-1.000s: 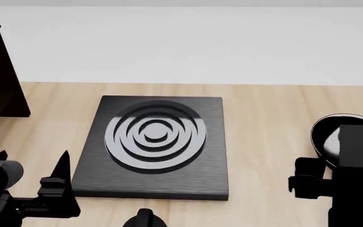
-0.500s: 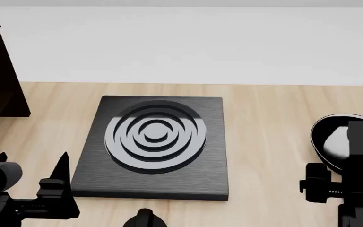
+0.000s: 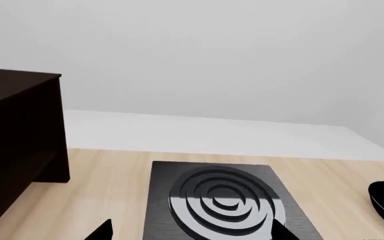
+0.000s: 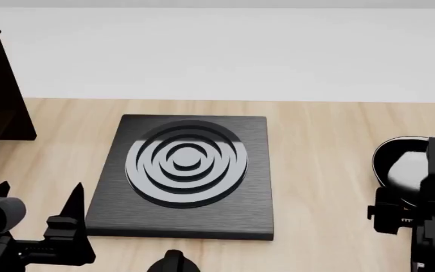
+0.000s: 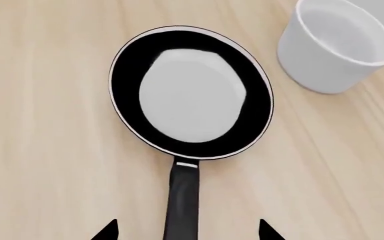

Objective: Put the frying pan on the cabinet shelf.

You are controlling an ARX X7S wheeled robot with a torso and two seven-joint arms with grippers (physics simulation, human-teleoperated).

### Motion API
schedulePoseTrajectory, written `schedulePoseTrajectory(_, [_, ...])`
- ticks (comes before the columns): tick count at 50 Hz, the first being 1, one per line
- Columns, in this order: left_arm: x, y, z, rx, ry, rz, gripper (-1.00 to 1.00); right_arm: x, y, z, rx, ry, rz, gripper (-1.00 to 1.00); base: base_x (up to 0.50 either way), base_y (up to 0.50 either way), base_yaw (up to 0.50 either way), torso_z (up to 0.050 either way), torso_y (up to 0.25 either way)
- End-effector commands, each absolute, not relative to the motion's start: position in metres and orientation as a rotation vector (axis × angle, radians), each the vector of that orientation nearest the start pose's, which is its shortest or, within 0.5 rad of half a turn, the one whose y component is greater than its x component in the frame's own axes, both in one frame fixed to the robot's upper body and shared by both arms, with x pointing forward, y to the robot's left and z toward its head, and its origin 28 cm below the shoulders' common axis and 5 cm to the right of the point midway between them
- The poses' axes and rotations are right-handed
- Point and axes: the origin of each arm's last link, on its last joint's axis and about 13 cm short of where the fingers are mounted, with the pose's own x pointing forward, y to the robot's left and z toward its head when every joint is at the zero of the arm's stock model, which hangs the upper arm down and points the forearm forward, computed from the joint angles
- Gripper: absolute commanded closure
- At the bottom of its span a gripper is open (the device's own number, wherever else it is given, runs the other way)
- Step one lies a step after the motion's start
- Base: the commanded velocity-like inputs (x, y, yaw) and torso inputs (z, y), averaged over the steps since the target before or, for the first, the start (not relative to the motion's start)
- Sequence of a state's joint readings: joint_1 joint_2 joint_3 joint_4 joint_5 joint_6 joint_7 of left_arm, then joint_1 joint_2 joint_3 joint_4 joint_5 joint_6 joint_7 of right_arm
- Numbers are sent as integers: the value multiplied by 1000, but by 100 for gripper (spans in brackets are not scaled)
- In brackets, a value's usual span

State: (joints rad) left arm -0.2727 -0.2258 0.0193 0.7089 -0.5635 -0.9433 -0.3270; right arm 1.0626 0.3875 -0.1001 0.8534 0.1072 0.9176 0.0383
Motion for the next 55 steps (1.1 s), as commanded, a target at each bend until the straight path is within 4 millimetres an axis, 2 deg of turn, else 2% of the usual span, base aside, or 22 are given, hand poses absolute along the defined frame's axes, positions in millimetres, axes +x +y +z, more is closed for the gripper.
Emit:
schedulePoseTrajectory(1, [215, 208, 152, -105, -4, -96, -100, 371, -239, 136, -45, 739, -335, -100, 0, 0, 0, 0, 0])
schedulePoseTrajectory(8, [215, 209, 152, -114, -7, -88, -100, 376, -237, 142, -60, 743, -325, -100, 1, 0, 0, 0, -107])
schedulePoseTrajectory(16, [215, 209, 152, -118, -5, -89, -100, 374, -234, 134, -66, 762, -316, -100, 1, 0, 0, 0, -110])
schedulePoseTrajectory(20, [214, 209, 154, -118, -8, -88, -100, 372, -235, 130, -84, 766, -321, -100, 0, 0, 0, 0, -111])
schedulePoseTrajectory(29, [214, 207, 155, -115, -10, -94, -100, 373, -241, 137, -89, 753, -353, -100, 0, 0, 0, 0, -73])
schedulePoseTrajectory(47, [212, 207, 157, -105, -10, -101, -100, 368, -247, 135, -96, 789, -361, -100, 0, 0, 0, 0, -61])
schedulePoseTrajectory(55, [212, 207, 155, -101, -6, -101, -100, 366, -245, 128, -87, 804, -352, -100, 0, 0, 0, 0, -54])
